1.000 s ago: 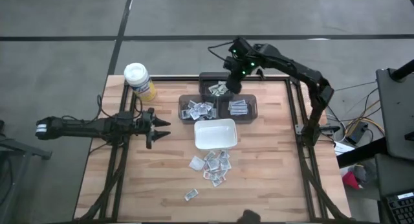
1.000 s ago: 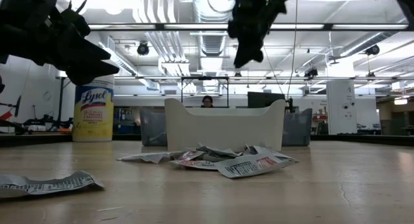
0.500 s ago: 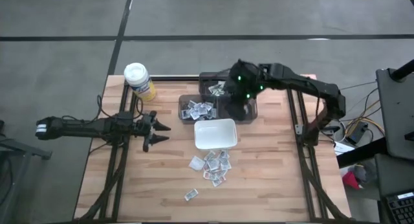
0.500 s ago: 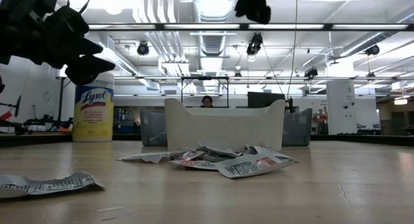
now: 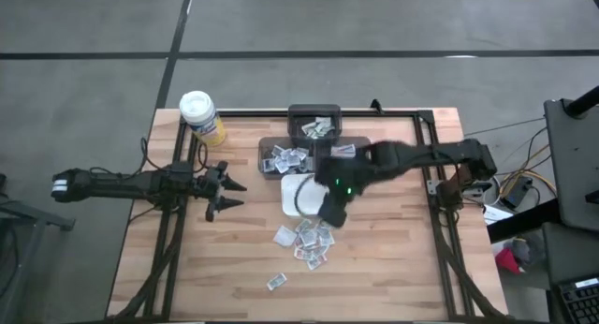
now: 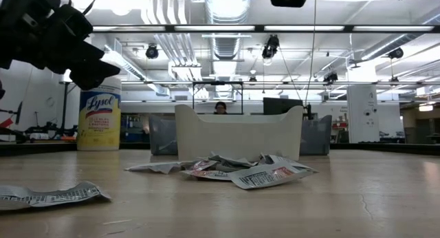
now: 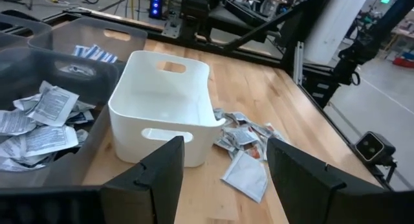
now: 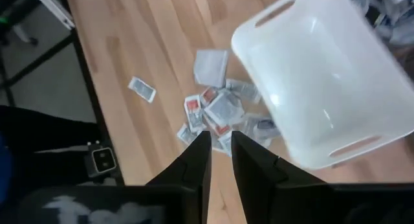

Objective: Pick & Place First Aid Supplies
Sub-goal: Put the ointment pack into the white bin

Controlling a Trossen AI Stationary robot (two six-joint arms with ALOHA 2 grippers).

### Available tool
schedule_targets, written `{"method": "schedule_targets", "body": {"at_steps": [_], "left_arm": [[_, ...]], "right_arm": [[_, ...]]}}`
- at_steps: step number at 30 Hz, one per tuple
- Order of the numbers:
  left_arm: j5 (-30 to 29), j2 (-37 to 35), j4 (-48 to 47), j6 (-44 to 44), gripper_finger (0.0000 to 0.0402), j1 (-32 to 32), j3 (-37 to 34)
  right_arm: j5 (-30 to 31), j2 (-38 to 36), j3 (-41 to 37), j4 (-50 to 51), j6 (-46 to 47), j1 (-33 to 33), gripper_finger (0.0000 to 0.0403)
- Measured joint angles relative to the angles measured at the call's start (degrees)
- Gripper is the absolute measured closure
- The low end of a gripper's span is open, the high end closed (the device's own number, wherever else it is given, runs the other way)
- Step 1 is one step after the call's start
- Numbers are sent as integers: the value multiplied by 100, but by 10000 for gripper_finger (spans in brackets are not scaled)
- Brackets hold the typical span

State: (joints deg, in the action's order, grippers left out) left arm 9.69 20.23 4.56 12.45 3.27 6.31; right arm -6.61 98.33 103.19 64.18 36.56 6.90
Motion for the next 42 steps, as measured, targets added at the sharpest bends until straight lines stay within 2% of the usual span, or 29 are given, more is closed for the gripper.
{"method": "schedule_targets", "body": {"at_steps": [7, 14, 22, 27, 33, 42], "left_arm": [[132, -51, -31, 94, 186, -2, 0], [134, -233, -67, -28, 186, -5, 0], [407, -528, -306, -187, 186, -5, 0], [437, -696, -645, -112, 186, -5, -1], [440, -871, -737, -128, 186, -5, -4], [481, -965, -1034, -129, 186, -2, -4]], "right_arm": [[253, 253, -174, -102, 1316, 690, 346], [764, 586, -213, -181, 2065, 1097, 346], [823, 1038, -229, -188, 2821, 1154, 340], [688, 1246, -231, -98, 3242, 1164, 315], [637, 1486, -231, 127, 4307, 1232, 289], [970, 1823, -260, 128, 5339, 1405, 277]]}}
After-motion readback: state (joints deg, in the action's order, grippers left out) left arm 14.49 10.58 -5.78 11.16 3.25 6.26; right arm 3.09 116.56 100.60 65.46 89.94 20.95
